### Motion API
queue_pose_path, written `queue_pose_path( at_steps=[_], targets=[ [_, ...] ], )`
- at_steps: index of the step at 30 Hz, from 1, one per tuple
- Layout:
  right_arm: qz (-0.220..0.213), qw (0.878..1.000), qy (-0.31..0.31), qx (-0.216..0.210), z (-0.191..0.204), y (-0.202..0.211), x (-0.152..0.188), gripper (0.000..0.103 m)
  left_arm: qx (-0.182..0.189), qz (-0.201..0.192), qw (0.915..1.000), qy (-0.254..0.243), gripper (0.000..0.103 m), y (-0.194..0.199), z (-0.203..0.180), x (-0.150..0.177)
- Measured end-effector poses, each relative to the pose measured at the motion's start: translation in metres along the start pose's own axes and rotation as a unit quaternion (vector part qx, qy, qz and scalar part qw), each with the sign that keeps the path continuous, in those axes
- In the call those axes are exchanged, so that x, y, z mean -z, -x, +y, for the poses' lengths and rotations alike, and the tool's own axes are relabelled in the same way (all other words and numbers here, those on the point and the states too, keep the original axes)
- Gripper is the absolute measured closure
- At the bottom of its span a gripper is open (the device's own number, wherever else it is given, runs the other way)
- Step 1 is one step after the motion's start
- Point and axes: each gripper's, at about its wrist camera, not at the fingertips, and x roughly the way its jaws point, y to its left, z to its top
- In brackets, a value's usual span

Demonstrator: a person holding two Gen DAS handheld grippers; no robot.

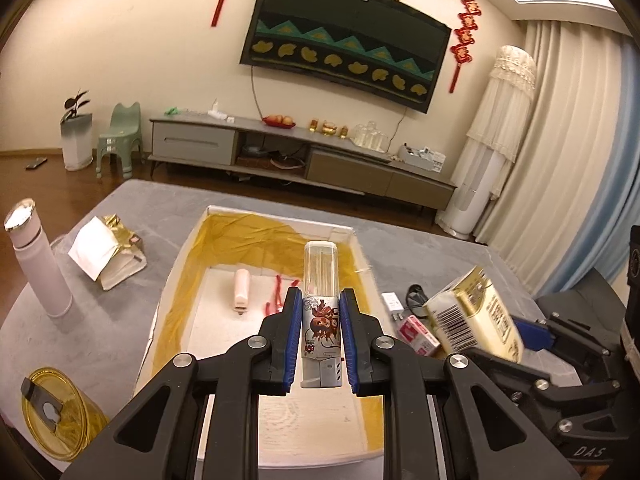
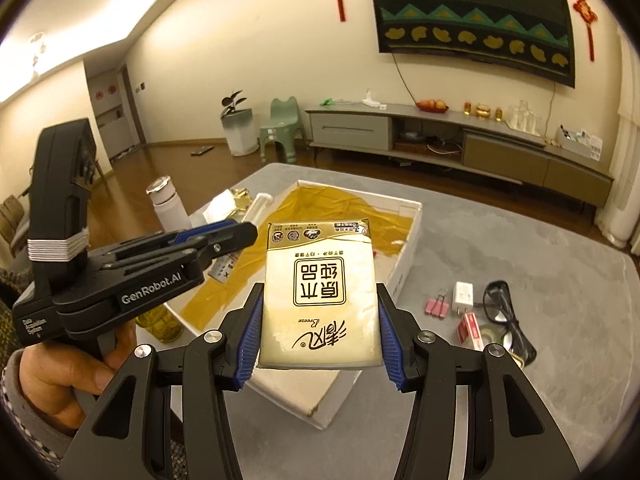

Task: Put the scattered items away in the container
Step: 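Carry the glass vial with the left tool while the right tool carries the tissue pack to the box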

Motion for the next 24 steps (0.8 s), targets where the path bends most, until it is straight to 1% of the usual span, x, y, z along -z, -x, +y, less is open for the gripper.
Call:
queue_pose_path(
  at_steps=[14,19,24],
  targets=[
    [0.020,0.999,0.041,0.012,0.002,-0.033,-0.026,0.049,-0.006,0.015,0.9997,0.021,0.083,-0.018,0.024,-0.002],
    [0.037,0.998,0.049,0.007,-0.001,-0.049,-0.032,0.049,-0.009,0.024,0.9992,0.031,0.083,-0.029,0.034,-0.006],
    [0.060,0.997,0.053,-0.001,-0.003,-0.066,-0.036,0.049,-0.008,0.042,0.9987,0.027,0.083,-0.042,0.037,-0.009]
  ],
)
